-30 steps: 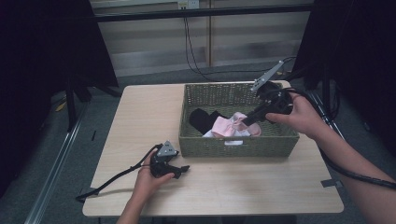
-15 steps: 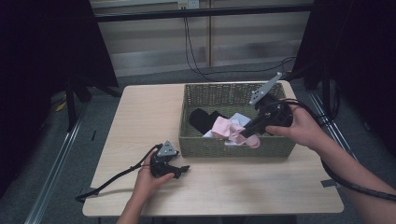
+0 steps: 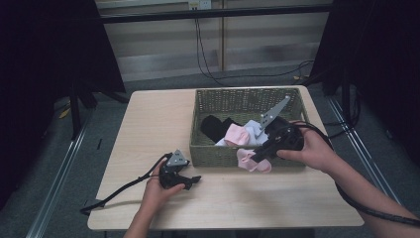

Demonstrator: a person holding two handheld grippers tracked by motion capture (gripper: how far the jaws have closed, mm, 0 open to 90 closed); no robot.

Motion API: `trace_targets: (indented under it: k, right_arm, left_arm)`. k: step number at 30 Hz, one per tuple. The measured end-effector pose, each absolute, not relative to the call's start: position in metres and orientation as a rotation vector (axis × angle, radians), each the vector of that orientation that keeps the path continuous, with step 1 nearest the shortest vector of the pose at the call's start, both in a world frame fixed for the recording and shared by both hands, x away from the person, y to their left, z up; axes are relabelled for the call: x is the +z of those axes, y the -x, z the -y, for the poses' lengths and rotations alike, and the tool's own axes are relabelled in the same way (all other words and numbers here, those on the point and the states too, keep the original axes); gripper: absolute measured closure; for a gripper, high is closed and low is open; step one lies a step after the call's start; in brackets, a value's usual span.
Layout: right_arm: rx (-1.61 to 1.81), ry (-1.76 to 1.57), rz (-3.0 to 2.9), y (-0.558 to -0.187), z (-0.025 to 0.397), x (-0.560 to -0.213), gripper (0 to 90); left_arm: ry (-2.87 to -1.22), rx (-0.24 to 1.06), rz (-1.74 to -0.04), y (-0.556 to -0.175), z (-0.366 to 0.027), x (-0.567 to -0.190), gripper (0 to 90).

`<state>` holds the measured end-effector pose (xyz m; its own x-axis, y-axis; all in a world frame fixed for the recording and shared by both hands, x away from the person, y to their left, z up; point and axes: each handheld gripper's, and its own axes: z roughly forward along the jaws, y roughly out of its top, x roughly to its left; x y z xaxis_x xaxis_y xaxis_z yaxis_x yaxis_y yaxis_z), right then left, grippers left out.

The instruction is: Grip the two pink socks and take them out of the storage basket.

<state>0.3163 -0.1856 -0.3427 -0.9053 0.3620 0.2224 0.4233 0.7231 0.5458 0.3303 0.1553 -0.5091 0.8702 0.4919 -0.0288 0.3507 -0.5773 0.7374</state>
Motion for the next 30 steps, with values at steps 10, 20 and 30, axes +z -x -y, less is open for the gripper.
trace_targets:
  k: [10,20,30]
  right_arm:
    - [-0.921,0.719,2.859,-0.324,0.184,-0.347,52.6]
    - [-0.961,0.862,2.869,-0.357,0.188,-0.347,44.5]
    - [-0.958,0.968,2.855,-0.386,0.187,-0.355,41.0]
  left_arm:
    - [-2.242,0.228,-0.604,-0.330,-0.155,-0.509,24.3]
    - [-2.243,0.228,-0.606,-0.330,-0.155,-0.509,24.3]
    - [-2.243,0.228,-0.606,-0.330,-0.155,-0.509,24.2]
